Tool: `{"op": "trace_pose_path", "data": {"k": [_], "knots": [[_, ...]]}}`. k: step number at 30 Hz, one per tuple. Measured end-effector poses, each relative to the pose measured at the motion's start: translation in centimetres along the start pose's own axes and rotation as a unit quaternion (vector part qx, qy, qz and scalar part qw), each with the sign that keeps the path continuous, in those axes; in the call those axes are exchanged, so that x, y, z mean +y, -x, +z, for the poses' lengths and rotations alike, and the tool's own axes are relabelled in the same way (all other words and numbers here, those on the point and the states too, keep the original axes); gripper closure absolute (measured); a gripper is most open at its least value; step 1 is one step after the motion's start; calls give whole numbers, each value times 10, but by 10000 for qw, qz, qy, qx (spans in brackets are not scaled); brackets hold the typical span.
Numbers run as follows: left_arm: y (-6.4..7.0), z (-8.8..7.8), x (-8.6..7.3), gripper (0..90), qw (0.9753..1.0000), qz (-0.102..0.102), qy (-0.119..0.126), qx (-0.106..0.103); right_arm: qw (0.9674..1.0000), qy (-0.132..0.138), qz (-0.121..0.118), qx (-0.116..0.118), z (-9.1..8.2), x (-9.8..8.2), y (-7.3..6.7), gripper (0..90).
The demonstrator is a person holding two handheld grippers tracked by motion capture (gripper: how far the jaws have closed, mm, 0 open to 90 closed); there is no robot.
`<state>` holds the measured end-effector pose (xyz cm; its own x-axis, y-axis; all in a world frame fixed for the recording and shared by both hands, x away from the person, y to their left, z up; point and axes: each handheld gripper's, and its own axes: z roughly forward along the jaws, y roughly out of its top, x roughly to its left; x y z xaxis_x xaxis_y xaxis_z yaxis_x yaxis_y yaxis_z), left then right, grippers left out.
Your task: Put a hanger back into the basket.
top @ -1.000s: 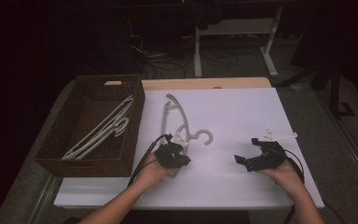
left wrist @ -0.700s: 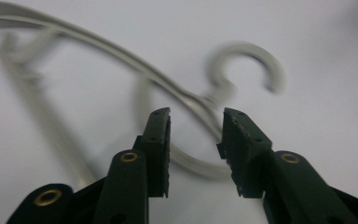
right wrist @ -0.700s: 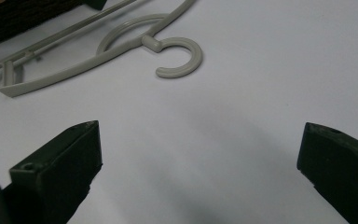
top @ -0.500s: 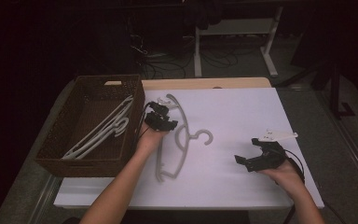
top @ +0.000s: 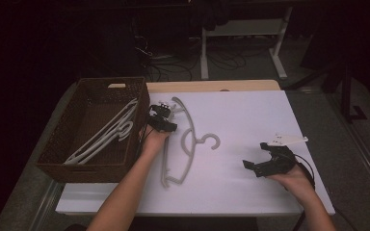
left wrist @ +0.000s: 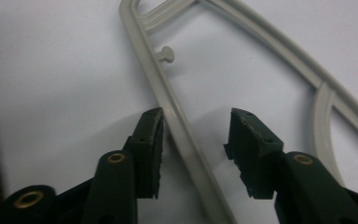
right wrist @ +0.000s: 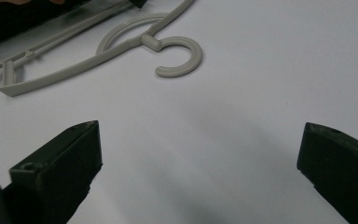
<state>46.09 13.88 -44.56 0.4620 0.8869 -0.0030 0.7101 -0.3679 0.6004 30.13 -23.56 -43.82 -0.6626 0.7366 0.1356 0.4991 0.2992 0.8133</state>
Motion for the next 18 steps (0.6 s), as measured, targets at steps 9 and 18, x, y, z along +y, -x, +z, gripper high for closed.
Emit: {"op": "trace_pose_path", "data": {"k": [9,18], "knots": [[2,2,1,690,9998,-2,-38,-216,10000,-6,-14,5,1,0,0,0],[27,8,10,804,9967,437,-46,-690,10000,-3,-12,9,1,0,0,0]]}}
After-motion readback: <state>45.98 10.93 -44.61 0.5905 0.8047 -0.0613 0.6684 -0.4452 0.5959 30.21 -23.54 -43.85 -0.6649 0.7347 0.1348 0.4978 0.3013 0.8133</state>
